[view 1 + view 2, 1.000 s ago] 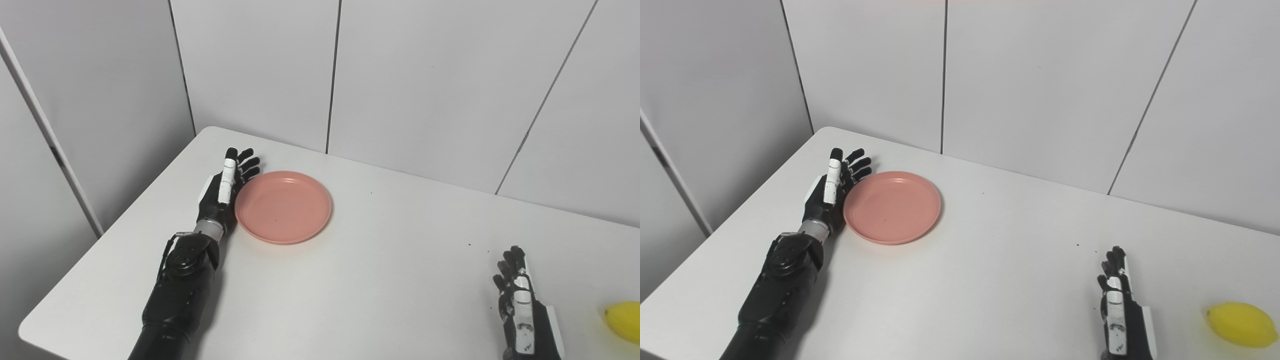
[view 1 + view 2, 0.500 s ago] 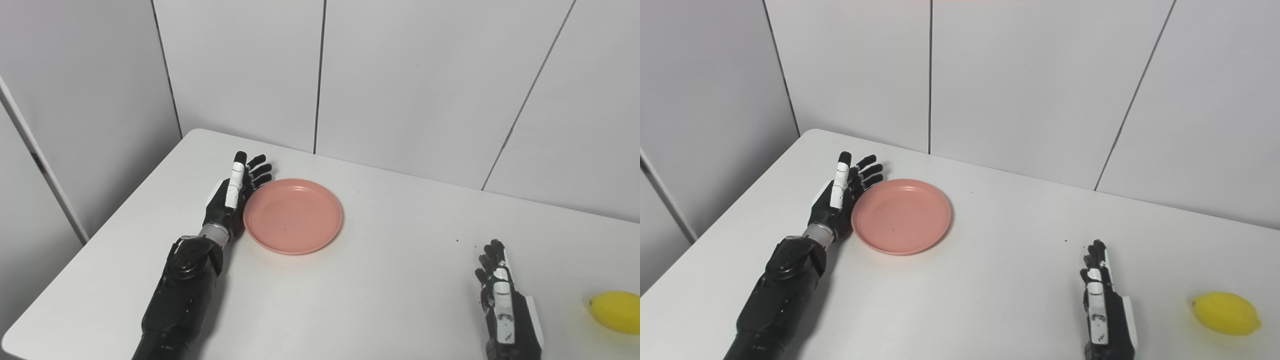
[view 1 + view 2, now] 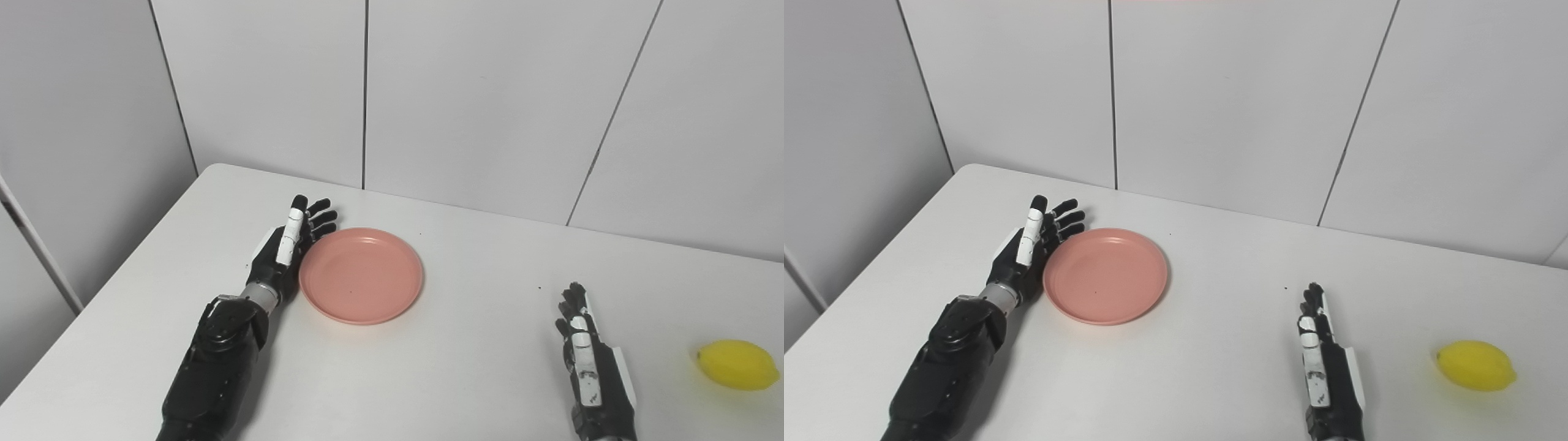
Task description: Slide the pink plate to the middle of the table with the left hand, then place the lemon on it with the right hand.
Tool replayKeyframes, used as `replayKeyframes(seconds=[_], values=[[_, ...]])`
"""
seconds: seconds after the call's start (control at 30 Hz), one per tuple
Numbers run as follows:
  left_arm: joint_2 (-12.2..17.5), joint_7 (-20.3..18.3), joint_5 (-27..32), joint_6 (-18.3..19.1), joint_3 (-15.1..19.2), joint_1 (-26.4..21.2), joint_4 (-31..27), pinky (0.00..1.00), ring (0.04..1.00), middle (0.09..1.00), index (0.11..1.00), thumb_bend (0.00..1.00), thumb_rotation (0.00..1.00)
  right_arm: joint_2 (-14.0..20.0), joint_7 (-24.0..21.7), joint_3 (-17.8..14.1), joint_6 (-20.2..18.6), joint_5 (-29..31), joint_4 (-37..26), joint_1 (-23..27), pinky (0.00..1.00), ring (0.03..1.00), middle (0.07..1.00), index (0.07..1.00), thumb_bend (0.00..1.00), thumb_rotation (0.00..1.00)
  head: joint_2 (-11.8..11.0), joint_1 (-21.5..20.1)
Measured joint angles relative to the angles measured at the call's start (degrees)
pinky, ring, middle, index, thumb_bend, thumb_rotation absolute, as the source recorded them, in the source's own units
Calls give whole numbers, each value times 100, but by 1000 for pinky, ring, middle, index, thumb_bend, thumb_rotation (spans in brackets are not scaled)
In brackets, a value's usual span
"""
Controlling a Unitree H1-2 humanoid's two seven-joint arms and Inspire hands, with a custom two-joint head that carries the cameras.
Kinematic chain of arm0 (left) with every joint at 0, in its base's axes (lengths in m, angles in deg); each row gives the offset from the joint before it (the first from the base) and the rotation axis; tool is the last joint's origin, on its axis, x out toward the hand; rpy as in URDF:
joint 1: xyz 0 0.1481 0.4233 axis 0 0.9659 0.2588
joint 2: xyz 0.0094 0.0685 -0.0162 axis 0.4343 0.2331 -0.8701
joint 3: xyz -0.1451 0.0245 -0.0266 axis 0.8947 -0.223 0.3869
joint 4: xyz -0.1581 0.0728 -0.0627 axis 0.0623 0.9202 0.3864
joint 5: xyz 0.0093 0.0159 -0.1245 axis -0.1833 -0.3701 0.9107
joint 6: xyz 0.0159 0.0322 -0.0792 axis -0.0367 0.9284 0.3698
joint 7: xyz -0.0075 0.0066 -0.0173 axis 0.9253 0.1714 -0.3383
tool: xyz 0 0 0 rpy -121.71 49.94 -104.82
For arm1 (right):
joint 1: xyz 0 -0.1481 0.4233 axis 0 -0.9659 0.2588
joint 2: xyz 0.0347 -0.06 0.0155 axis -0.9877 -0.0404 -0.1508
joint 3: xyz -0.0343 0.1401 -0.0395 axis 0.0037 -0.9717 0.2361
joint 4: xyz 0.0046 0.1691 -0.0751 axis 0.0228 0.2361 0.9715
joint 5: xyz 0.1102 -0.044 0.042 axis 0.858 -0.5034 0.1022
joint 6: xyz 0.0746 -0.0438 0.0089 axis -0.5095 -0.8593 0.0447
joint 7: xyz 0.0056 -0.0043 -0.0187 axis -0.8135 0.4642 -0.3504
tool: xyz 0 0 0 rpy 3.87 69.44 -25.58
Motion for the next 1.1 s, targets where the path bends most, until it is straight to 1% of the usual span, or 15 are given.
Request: replayKeyframes(seconds=[0.07,0.13,0.2,0.23,0.27,0.33,0.4,0.5,0.57,0.67,0.87,1.03,1.1], values=[[-15,-35,-11,71,-70,17,-83,890,889,870,850,835,1000,-24,14,1,-2,-18,-8,13,1000,1000,1000,1000,786,1000,44,-70],[-68,-49,-30,101,-113,18,-101,887,887,869,848,826,1000,-40,47,11,-2,-46,-15,33,1000,1000,1000,1000,772,1000,105,-263],[-105,-33,-142,234,-173,20,-215,895,894,876,853,820,1000,-47,52,34,-3,-90,-17,65,1000,1000,1000,1000,754,1000,123,-299],[-108,-34,-209,301,-219,20,-284,898,896,879,855,818,1000,-46,55,47,-3,-109,-17,82,1000,1000,1000,1000,750,1000,140,-403],[-116,-35,-248,332,-258,17,-307,902,900,884,860,808,1000,-47,57,58,-3,-122,-17,97,1000,1000,1000,1000,755,1000,175,-526],[-166,-32,-283,351,-284,18,-323,906,905,893,869,799,1000,-58,82,81,-3,-164,-22,115,1000,1000,1000,1000,774,1000,176,-527],[-188,-27,-376,377,-319,23,-381,909,909,898,877,793,1000,-92,125,81,-18,-205,-22,122,1000,1000,1000,1000,788,1000,228,-729],[-249,10,-466,513,-339,25,-500,913,910,900,883,790,1000,-135,155,95,-44,-231,-22,123,1000,1000,1000,1000,789,1000,246,-809],[-325,59,-498,548,-336,29,-519,916,908,897,880,790,1000,-156,161,100,-44,-244,-22,125,1000,1000,1000,1000,796,1000,281,-966],[-422,141,-645,626,-429,78,-693,929,912,899,883,790,1000,-189,172,102,-44,-258,-22,131,1000,1000,1000,1000,804,1000,290,-1002],[-617,191,-858,638,-584,181,-855,933,912,902,889,789,1000,-228,192,102,-84,-269,-22,147,1000,1000,1000,1000,809,1000,343,-1186],[-759,206,-878,638,-633,239,-922,914,908,904,897,779,1000,-237,207,111,-91,-305,-22,162,1000,1000,1000,1000,813,1000,360,-1353],[-805,217,-911,637,-662,286,-985,907,908,902,894,781,1000,-241,215,113,-92,-316,-22,178,1000,1000,1000,1000,798,1000,352,-1397]])
